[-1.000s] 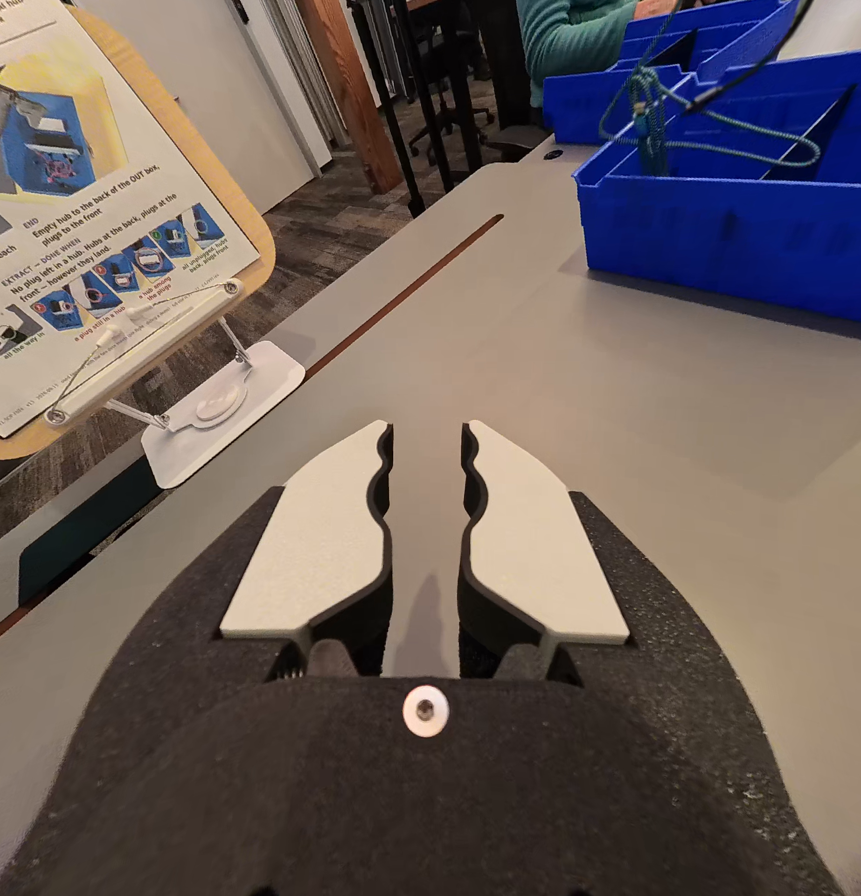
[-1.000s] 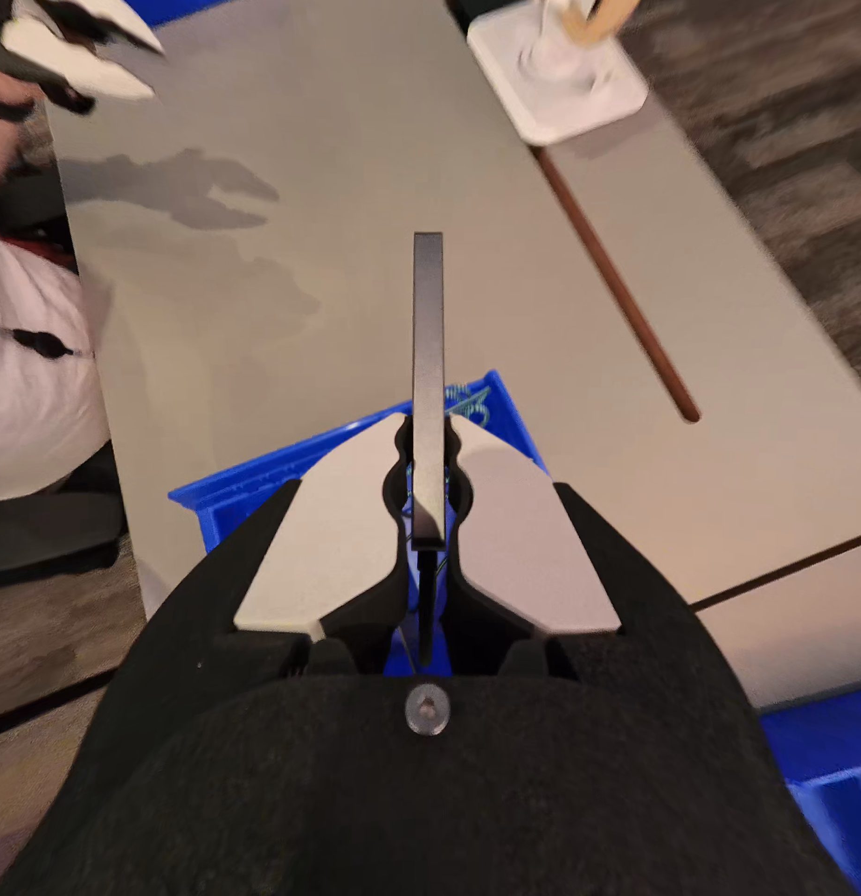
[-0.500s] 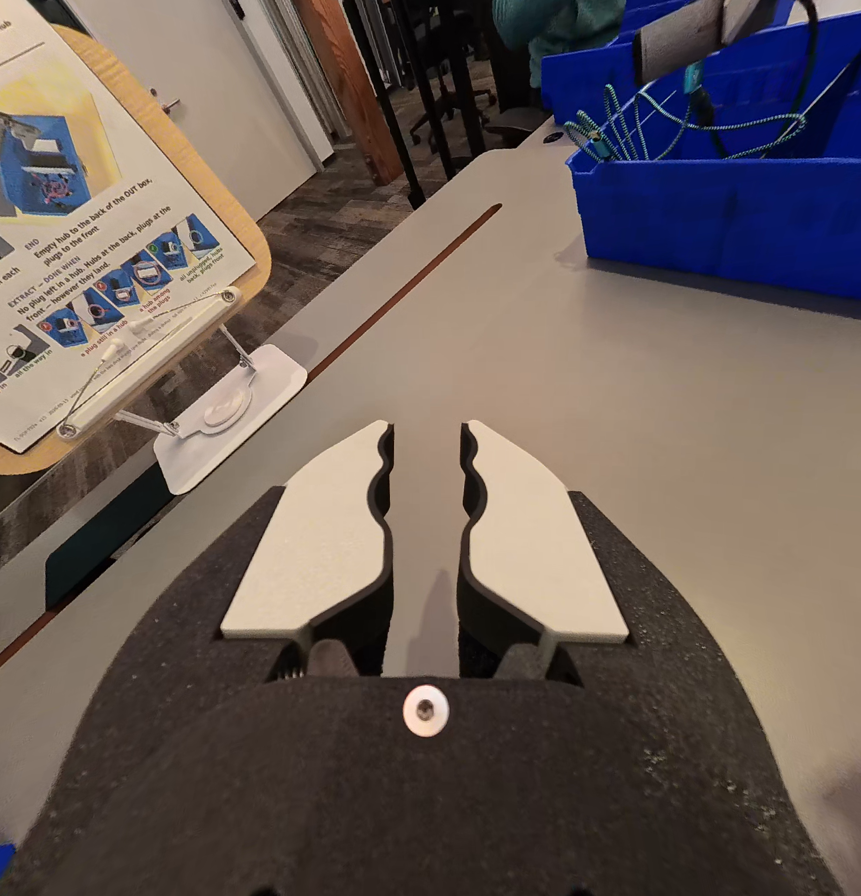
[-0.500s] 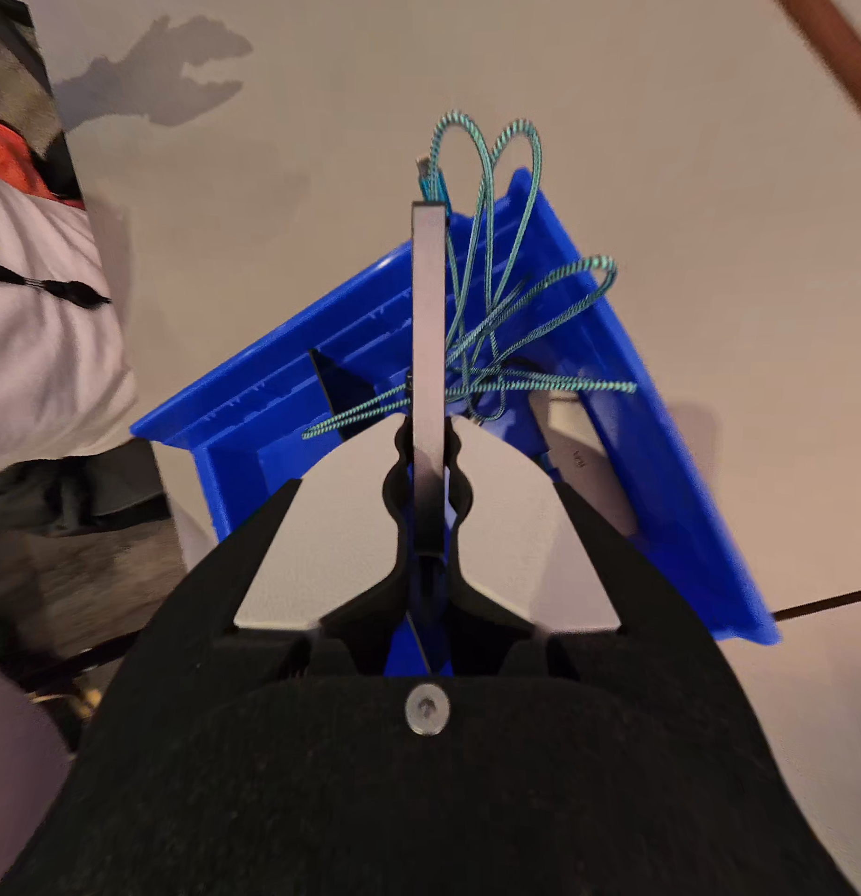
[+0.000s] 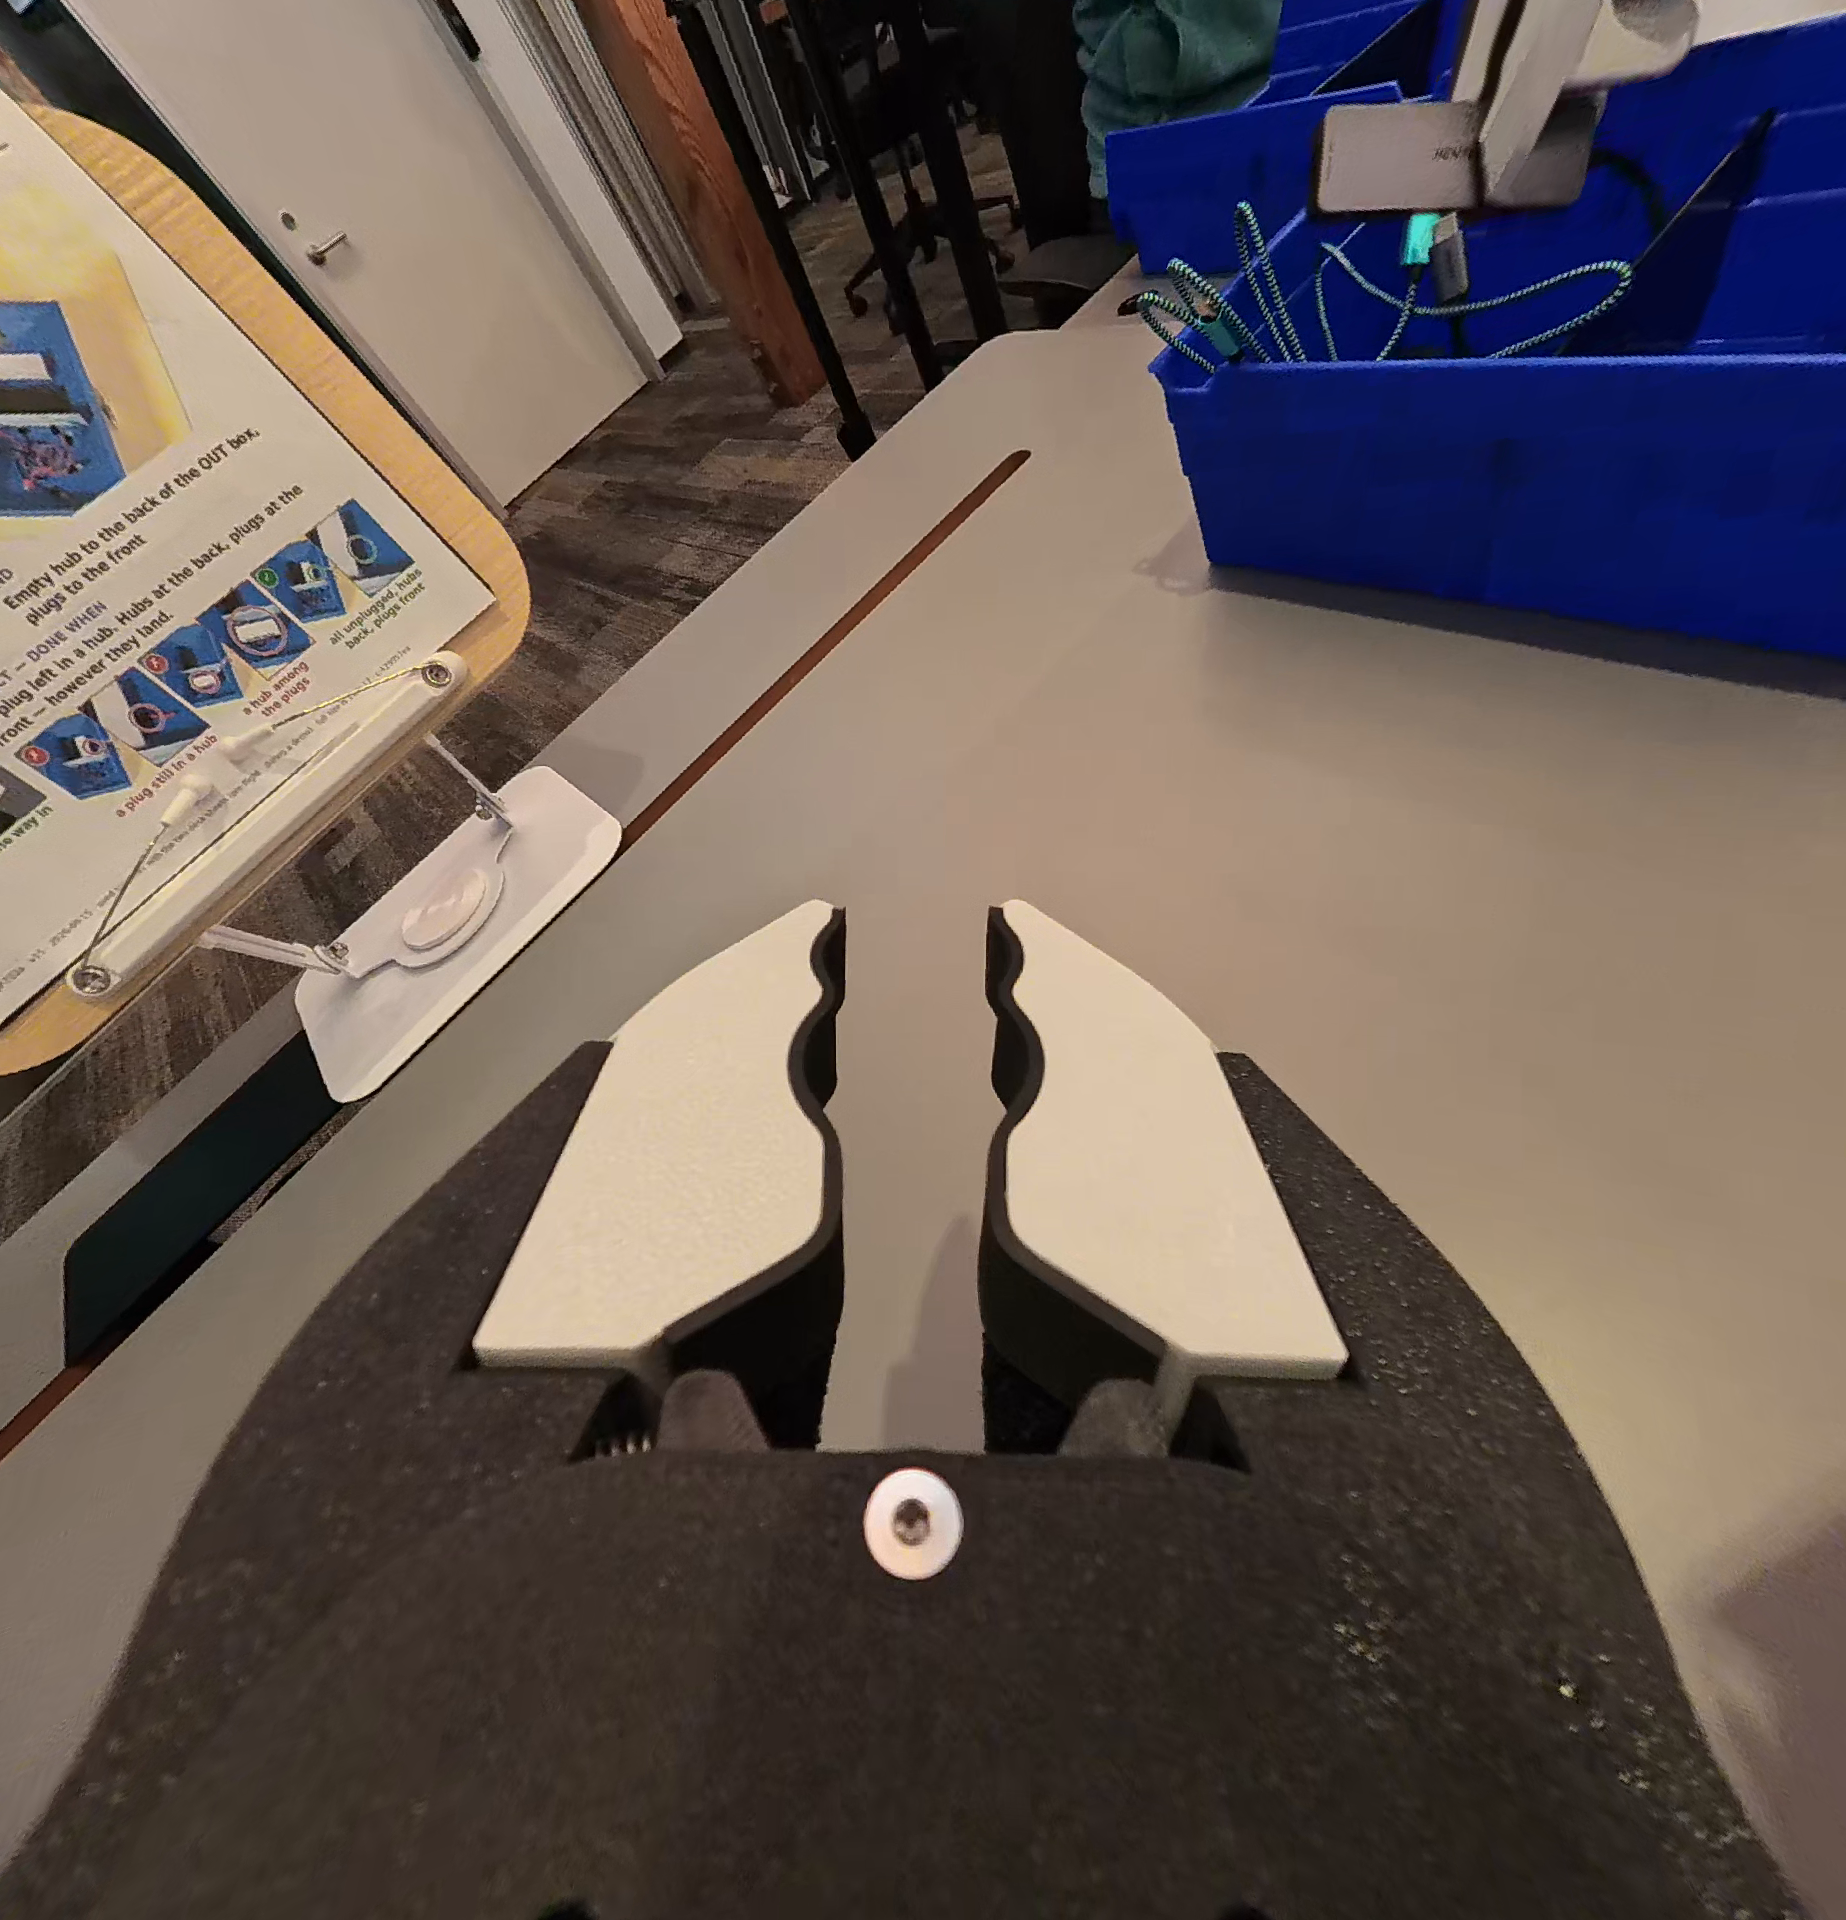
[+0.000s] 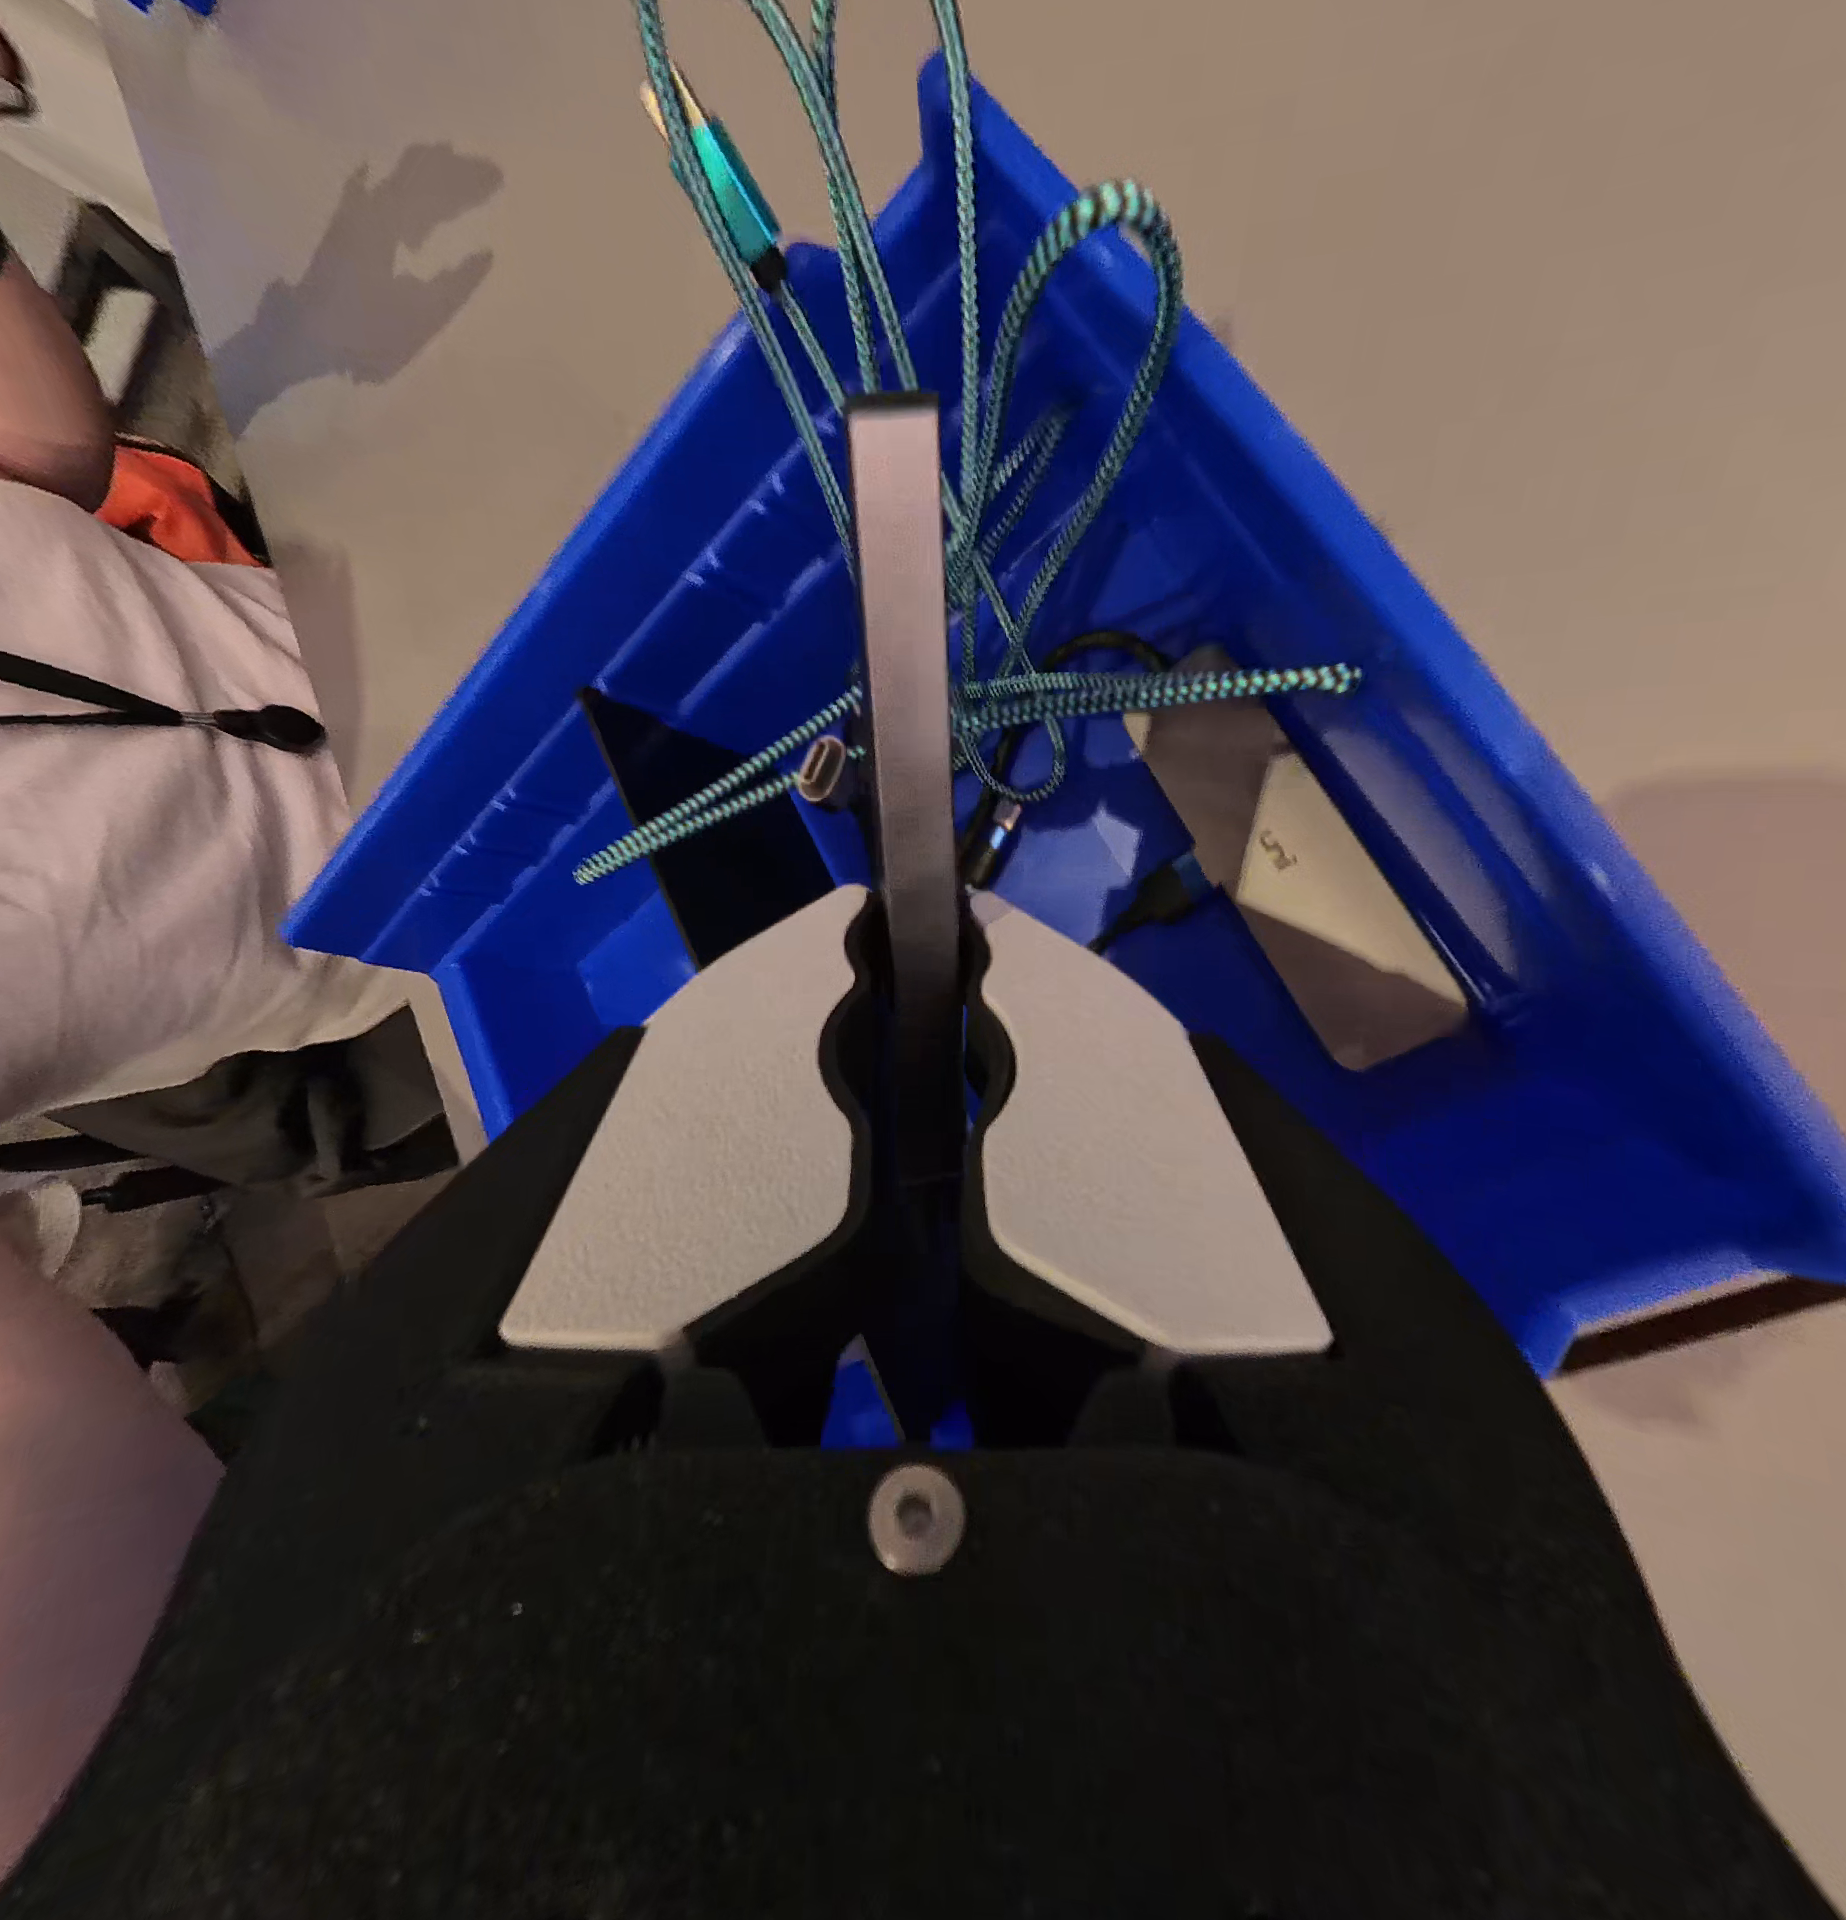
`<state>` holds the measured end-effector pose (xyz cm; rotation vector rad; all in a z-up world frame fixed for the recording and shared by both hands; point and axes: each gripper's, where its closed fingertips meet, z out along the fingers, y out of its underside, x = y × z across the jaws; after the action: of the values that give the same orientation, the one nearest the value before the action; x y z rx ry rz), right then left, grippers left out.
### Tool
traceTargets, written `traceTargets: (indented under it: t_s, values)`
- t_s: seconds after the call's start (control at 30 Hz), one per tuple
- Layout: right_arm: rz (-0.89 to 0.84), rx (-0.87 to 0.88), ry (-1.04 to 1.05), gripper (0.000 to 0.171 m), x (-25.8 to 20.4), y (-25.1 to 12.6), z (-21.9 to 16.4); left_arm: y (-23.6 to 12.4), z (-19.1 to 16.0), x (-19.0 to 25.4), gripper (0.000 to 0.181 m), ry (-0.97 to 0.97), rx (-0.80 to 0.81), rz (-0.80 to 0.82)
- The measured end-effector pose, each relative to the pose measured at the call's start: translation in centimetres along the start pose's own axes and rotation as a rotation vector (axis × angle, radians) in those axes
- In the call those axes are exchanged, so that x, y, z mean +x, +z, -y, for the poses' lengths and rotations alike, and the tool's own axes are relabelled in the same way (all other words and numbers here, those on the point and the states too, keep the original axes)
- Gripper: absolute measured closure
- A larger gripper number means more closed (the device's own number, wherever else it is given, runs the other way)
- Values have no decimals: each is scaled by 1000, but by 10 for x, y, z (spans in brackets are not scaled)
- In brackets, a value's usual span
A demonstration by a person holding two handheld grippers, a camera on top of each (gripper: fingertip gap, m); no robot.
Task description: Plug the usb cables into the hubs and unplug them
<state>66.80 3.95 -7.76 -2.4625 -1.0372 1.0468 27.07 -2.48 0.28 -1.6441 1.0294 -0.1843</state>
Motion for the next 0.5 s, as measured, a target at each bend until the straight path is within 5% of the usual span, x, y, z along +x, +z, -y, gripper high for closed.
traceTargets:
  t_s: [0.23, 0.5]
  values:
    - [-181, -87, -40, 141, 12, 3, -13, 2, -2, 2, 156, -12, 2, -14]
    - [-503, 3, -201, 137, 11, -32, 15, -4, -1, 0, 156, -16, 13, -13]
